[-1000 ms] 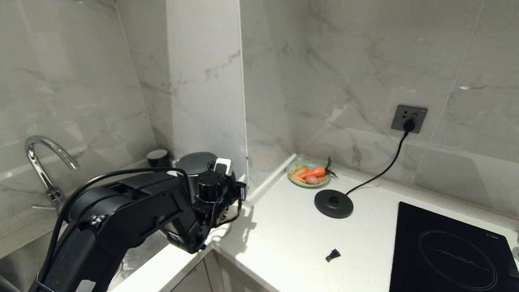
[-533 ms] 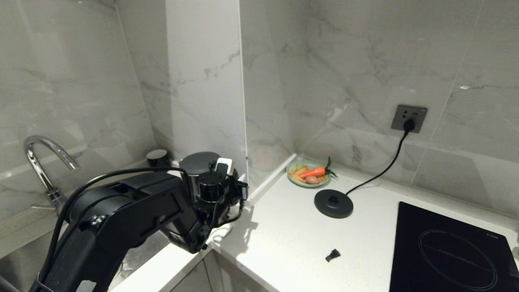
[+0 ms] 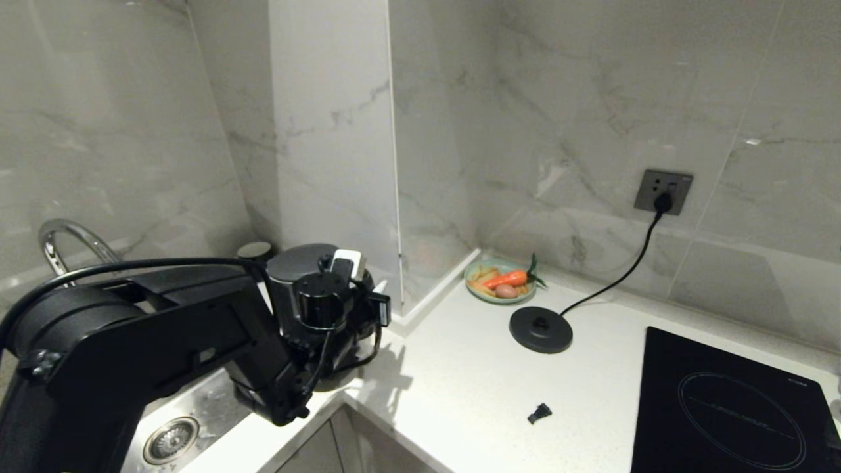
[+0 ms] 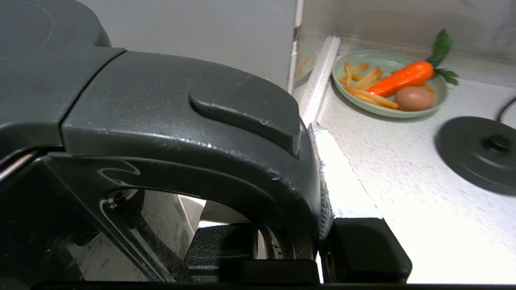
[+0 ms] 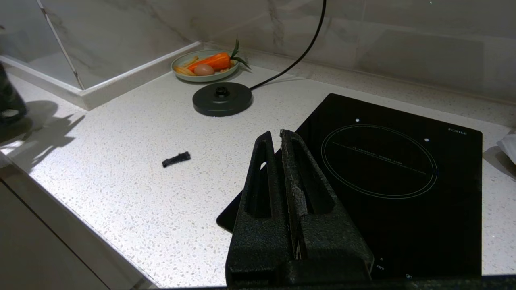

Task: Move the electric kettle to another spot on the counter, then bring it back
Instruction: Place it on the power base

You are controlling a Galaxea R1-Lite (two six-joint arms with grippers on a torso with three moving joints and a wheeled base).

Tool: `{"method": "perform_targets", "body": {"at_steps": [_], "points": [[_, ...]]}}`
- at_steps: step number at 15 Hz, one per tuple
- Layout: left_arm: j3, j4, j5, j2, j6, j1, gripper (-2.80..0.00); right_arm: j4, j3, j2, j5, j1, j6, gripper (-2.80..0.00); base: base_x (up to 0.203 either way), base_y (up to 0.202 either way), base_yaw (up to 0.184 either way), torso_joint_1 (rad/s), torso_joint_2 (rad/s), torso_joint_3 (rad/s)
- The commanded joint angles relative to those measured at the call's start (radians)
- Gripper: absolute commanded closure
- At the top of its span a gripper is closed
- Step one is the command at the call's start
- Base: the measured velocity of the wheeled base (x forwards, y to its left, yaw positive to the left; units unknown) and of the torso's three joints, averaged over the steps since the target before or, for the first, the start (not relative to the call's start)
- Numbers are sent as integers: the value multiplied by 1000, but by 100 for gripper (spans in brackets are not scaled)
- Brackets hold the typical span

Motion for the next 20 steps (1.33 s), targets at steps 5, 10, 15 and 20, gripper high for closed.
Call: {"method": "perform_targets", "body": {"at_steps": [5, 10, 15, 20], "points": [[204, -9, 14, -266, -6, -24, 0, 0, 0, 0, 0, 0, -1, 0, 0, 0, 0, 0, 0, 0], [315, -7, 45, -410, -3, -35, 0, 0, 0, 0, 0, 0, -1, 0, 0, 0, 0, 0, 0, 0], [418, -6, 53, -508, -1, -64, 0, 0, 0, 0, 0, 0, -1, 0, 0, 0, 0, 0, 0, 0], [439, -6, 92, -527, -1, -90, 0, 0, 0, 0, 0, 0, -1, 0, 0, 0, 0, 0, 0, 0]]}}
